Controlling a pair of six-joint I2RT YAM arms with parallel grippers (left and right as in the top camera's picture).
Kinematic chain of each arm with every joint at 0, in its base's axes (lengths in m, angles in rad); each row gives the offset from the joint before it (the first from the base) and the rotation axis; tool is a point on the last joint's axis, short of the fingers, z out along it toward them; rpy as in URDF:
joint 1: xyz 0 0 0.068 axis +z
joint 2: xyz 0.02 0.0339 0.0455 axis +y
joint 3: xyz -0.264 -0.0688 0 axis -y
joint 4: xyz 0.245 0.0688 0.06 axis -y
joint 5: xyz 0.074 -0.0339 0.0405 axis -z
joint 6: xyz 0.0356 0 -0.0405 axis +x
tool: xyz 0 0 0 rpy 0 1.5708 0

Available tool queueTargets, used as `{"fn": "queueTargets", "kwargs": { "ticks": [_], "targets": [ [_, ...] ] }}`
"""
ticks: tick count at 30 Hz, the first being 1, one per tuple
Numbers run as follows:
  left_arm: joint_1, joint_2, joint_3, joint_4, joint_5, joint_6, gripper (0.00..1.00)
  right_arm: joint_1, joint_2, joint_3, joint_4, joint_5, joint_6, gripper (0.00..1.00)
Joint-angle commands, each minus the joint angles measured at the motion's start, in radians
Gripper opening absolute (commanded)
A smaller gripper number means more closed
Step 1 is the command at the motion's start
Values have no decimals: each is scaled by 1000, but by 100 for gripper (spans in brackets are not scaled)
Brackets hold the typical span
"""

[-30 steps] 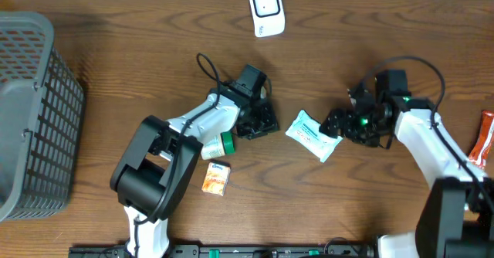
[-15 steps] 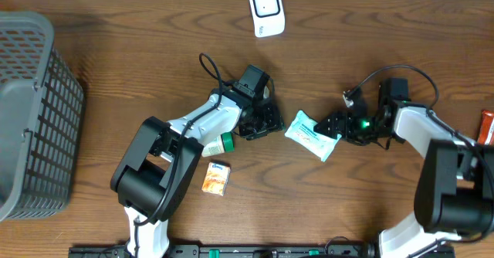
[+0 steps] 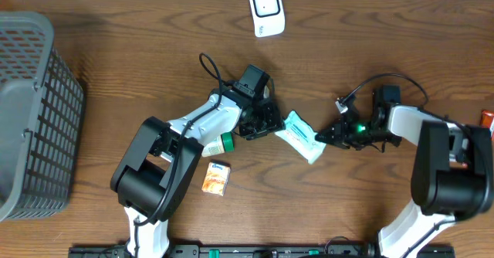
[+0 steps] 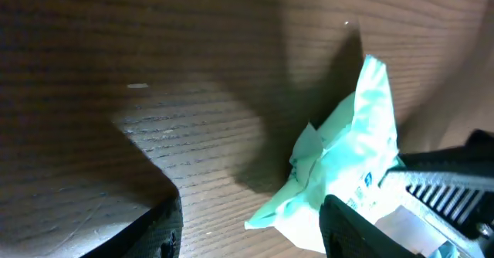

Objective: Scan the item barcode

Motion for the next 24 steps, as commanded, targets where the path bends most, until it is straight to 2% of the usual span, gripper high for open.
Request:
{"fn": "queueTargets", "kwargs": {
  "ticks": [1, 3, 9, 14, 18, 24],
  "targets": [
    [14, 35, -25, -10, -76, 63, 64, 1, -158, -18, -39, 159, -13, 2],
    [27, 29, -15, -19, -75, 89, 76, 2, -295, -18, -84, 275, 11, 2],
    [40, -76, 27, -25, -108, 145, 82, 64, -705, -18, -186, 657, 113, 2],
    [44, -255, 34, -26, -266, 161, 84, 204, -915, -18, -243, 1085, 274, 2],
    [62, -412, 34, -26, -358, 187, 84, 359, -922, -27, -275, 1294, 348, 2],
    [146, -637, 34, -45, -362, 190, 84, 590, -715, -35, -312, 1532, 468, 1]
  ]
}}
